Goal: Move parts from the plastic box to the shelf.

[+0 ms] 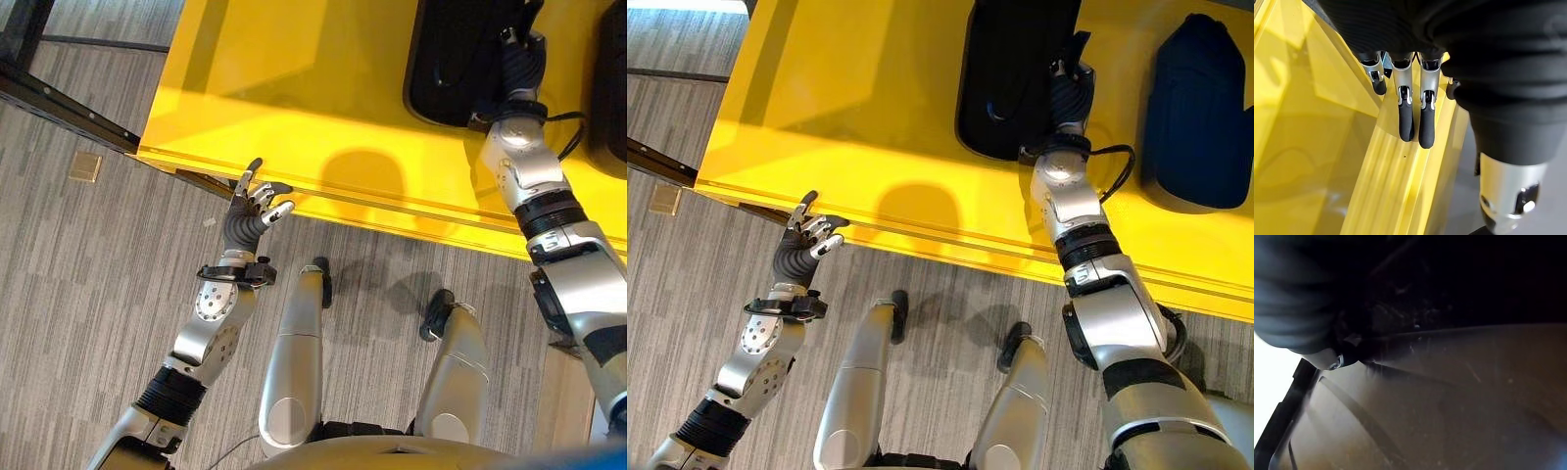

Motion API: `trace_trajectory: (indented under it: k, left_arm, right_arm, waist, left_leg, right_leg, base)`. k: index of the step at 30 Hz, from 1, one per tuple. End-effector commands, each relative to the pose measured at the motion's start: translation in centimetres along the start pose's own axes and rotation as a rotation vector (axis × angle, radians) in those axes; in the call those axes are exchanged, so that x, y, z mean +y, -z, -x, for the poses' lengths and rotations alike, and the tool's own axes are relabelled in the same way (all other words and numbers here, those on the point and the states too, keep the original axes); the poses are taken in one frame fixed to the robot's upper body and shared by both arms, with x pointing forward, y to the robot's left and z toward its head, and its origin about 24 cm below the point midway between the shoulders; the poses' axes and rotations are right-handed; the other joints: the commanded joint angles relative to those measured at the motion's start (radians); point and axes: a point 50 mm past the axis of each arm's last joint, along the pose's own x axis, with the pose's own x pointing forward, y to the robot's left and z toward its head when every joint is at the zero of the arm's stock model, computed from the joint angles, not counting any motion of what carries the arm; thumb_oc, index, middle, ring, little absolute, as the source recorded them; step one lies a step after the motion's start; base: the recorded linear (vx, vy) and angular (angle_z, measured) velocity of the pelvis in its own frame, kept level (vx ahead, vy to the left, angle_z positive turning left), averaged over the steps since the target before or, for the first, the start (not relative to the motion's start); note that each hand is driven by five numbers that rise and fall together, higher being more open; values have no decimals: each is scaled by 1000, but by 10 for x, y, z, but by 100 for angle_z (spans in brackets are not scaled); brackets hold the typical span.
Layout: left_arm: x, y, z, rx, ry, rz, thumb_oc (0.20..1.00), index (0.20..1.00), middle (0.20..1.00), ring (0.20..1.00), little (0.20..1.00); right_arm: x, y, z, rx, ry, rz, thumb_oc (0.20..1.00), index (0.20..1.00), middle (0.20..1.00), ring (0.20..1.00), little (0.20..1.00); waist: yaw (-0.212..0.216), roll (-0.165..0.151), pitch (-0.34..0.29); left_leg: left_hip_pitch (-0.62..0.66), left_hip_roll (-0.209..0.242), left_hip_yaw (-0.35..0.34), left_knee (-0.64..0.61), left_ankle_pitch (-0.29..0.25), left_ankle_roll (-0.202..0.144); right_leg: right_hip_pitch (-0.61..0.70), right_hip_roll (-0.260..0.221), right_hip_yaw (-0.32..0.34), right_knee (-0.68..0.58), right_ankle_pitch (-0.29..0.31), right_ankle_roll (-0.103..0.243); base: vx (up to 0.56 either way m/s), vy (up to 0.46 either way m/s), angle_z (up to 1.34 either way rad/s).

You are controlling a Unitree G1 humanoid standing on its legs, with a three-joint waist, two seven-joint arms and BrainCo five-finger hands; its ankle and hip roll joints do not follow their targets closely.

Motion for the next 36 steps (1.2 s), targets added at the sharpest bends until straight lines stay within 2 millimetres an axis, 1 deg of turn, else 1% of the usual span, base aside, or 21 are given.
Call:
trace_trajectory:
  k: [1,10,17,20,21,22,26,36]
  left_arm:
    - [-15,35,5,172,47,37,1000,1000,1000,1000,1000]
    - [-13,36,6,180,28,40,1000,1000,1000,1000,1000]
    - [-12,36,7,184,23,42,1000,1000,1000,1000,1000]
    - [-12,36,7,184,25,43,1000,1000,1000,1000,1000]
    - [-12,36,7,184,26,46,1000,1000,1000,1000,1000]
    - [-13,36,7,185,26,48,1000,1000,1000,1000,1000]
    - [-14,35,6,181,30,48,1000,1000,1000,1000,1000]
    - [-12,36,6,185,20,50,1000,1000,1000,1000,1000]
  right_arm:
    - [-13,2,1,-21,15,8,200,200,200,200,200]
    - [-13,14,5,28,36,-53,200,200,200,200,200]
    - [-15,12,4,34,67,-100,200,200,200,200,200]
    - [-17,11,3,30,71,-94,200,200,200,200,200]
    - [-17,10,2,26,78,-97,580,580,580,580,580]
    - [-17,8,2,22,77,-107,1000,1000,1000,1000,1000]
    - [-17,6,2,13,84,-122,1000,1000,1000,1000,1000]
    - [-16,7,4,15,98,-139,1000,1000,1000,1000,1000]
  waist:
    - [-36,15,32]
    - [-36,14,35]
    - [-35,18,35]
    - [-36,18,35]
    - [-36,19,35]
    - [-37,18,35]
    - [-37,16,37]
    - [-40,13,35]
  left_leg:
    - [52,57,-40,-30,-70,-48]
    - [49,58,-39,-23,-71,-47]
    - [46,57,-35,-21,-72,-46]
    - [45,57,-35,-20,-71,-46]
    - [45,57,-34,-21,-71,-46]
    - [45,56,-35,-22,-70,-46]
    - [45,57,-36,-24,-68,-47]
    - [44,57,-39,-25,-67,-49]
  right_leg:
    - [37,21,5,49,-138,-30]
    - [34,19,5,54,-137,-32]
    - [27,20,11,57,-132,-30]
    - [27,20,10,58,-132,-29]
    - [26,19,10,58,-133,-29]
    - [25,19,10,60,-132,-29]
    - [27,19,7,58,-133,-31]
    - [31,23,3,58,-136,-31]
  base:
    - [0,0,0]
    - [0,0,0]
    - [0,0,0]
    - [0,0,0]
    - [0,0,0]
    - [0,0,0]
    - [0,0,0]
    - [0,0,0]
